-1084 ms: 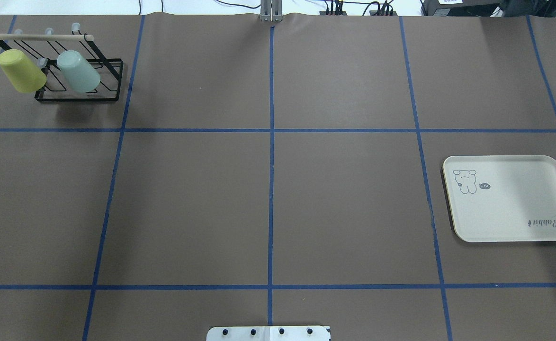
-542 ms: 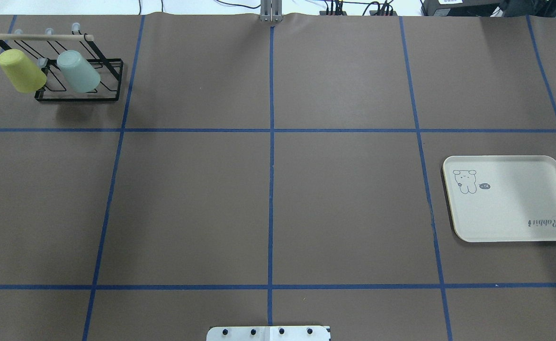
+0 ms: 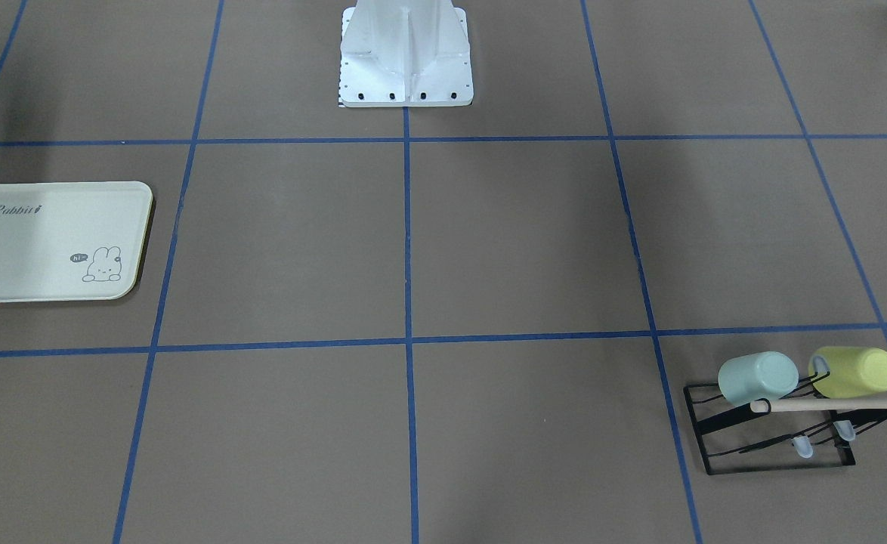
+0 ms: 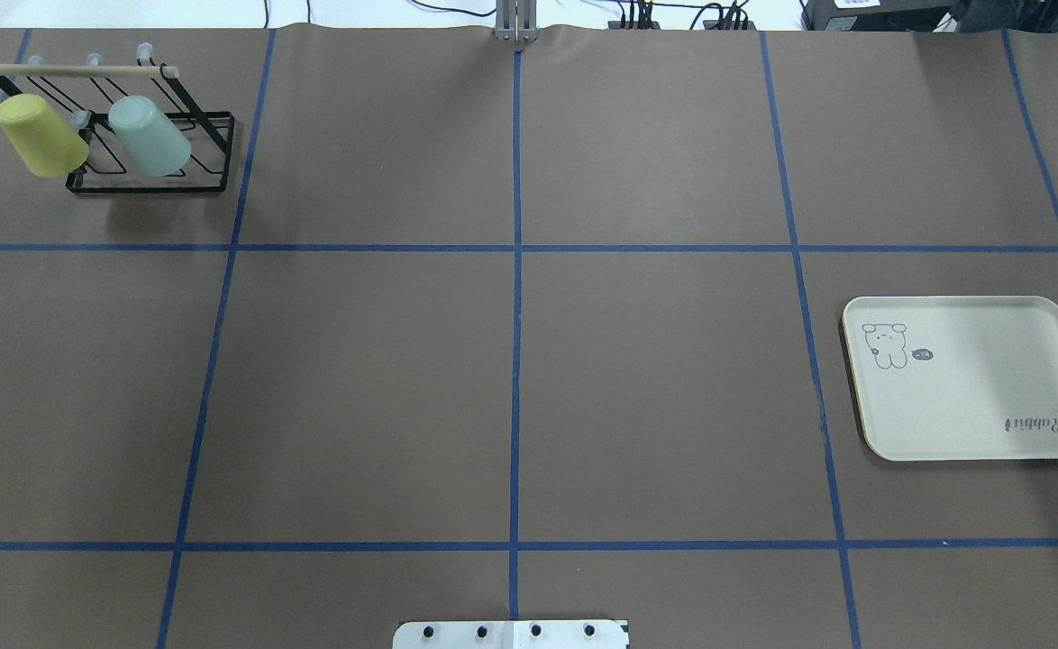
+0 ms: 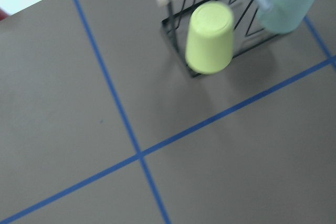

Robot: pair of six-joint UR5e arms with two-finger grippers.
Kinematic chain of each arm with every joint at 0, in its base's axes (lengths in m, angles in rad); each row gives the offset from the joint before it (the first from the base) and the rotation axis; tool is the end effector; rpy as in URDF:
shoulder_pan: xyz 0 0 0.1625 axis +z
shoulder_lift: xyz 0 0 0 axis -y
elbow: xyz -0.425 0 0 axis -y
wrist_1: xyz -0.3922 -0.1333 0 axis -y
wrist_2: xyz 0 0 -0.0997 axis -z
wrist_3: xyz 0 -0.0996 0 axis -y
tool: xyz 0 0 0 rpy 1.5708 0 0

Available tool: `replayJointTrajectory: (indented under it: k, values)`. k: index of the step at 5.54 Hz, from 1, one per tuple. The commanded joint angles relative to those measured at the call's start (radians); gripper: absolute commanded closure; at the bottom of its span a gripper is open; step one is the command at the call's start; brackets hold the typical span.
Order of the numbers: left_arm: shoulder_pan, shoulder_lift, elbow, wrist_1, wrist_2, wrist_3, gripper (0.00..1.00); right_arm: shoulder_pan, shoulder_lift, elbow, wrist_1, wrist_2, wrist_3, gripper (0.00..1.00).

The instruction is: Left arm grabs green cup and hands to right arm on tray

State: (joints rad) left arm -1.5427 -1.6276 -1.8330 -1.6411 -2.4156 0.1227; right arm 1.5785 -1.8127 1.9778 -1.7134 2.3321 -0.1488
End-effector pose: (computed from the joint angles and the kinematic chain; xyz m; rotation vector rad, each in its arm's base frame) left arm -0.0444 -0.5153 0.4871 0.4060 0.8181 0.3046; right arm 0.0676 -0.3858 0.5805 0.0809 -0.7579 -0.1428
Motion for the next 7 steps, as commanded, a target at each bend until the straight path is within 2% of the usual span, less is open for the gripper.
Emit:
replayJointTrajectory:
  k: [1,3,5,7]
  values:
    - [0.082,-0.114,0.024,-0.014,-0.043,-0.199,0.0,0.0,0.001,0.0,0.0,0.001,0.0,0.0]
    - [0.194,-0.203,0.041,-0.031,-0.036,-0.277,0.0,0.0,0.001,0.0,0.0,0.003,0.0,0.0]
    - [0.234,-0.343,0.195,-0.034,-0.025,-0.417,0.0,0.0,0.001,-0.004,0.0,0.004,0.0,0.0]
    - [0.314,-0.44,0.335,-0.036,0.154,-0.443,0.0,0.0,0.001,-0.004,0.0,0.004,0.0,0.0]
